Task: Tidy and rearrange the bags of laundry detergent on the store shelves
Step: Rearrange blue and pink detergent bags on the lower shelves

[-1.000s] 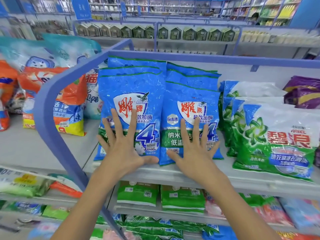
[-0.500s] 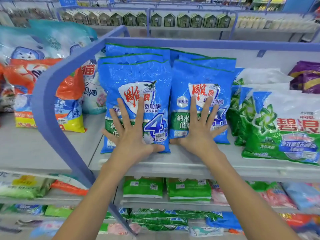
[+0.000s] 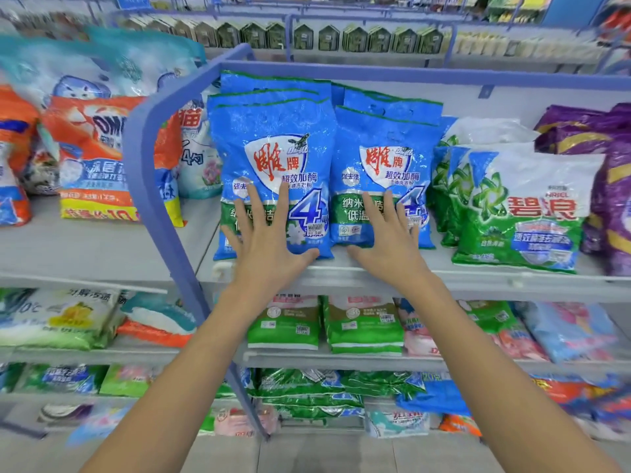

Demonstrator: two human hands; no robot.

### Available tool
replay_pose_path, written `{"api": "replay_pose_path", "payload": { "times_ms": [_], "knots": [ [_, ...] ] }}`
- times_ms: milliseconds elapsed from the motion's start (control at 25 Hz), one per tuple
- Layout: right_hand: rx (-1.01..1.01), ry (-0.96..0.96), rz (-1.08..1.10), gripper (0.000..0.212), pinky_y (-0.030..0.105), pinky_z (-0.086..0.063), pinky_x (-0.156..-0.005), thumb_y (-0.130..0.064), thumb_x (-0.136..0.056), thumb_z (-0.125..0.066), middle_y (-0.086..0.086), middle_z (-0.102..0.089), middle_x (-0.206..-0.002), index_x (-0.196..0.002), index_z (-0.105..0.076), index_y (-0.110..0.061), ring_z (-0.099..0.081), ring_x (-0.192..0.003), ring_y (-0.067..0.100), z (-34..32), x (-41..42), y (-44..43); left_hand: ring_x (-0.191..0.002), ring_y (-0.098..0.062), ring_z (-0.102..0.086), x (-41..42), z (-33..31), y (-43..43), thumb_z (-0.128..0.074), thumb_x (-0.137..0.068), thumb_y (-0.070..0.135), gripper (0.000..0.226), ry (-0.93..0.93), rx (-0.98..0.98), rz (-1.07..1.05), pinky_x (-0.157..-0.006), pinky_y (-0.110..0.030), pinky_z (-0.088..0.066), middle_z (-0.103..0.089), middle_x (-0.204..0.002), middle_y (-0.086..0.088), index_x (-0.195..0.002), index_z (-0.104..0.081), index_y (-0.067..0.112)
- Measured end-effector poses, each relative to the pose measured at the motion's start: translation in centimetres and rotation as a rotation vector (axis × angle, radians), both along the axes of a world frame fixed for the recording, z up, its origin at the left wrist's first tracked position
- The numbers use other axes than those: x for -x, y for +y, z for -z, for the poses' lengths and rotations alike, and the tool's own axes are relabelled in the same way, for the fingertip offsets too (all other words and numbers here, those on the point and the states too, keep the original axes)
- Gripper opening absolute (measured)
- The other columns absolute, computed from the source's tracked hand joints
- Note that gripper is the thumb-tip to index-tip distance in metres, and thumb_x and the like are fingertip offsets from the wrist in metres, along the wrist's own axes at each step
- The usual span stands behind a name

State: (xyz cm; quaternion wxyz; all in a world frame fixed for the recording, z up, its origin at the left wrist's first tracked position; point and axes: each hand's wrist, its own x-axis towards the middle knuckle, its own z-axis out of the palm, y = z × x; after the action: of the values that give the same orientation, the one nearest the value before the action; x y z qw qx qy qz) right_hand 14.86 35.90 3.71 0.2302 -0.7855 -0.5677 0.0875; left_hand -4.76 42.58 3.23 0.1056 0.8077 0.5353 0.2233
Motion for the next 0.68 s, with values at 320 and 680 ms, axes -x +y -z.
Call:
{"api": "replay_pose_path", "payload": {
  "times_ms": [320,680],
  "knots": [
    [-0.028,-0.019,-0.064,0.066,0.04,-0.017,-0.125,-0.048,-0.104,-0.045,0.007,-0.022,-0.168,-0.16,-0.028,-0.018,-0.018,-0.155,0.024,0.5,2.2,-6.9,-0.157,-0.035,0.0,2.8,0.5,-5.1,-0.043,-0.103,0.053,0.076,0.048,-0.033,0.077,-0.125,-0.056,-0.009,-0.006,-0.17,-0.015,-0.163,-0.011,0.02],
    [-0.083,0.023,-0.096,0.057,0.037,-0.022,-0.123,-0.045,-0.105,-0.046,0.005,-0.035,-0.162,-0.154,-0.041,-0.016,-0.027,-0.152,0.02,3.2,6.1,-16.7,-0.156,-0.034,-0.012,9.5,4.7,-14.8,-0.047,-0.102,0.05,0.066,-0.003,0.025,0.061,-0.125,-0.049,-0.017,-0.025,-0.167,-0.012,-0.159,-0.031,0.018]
  ]
}}
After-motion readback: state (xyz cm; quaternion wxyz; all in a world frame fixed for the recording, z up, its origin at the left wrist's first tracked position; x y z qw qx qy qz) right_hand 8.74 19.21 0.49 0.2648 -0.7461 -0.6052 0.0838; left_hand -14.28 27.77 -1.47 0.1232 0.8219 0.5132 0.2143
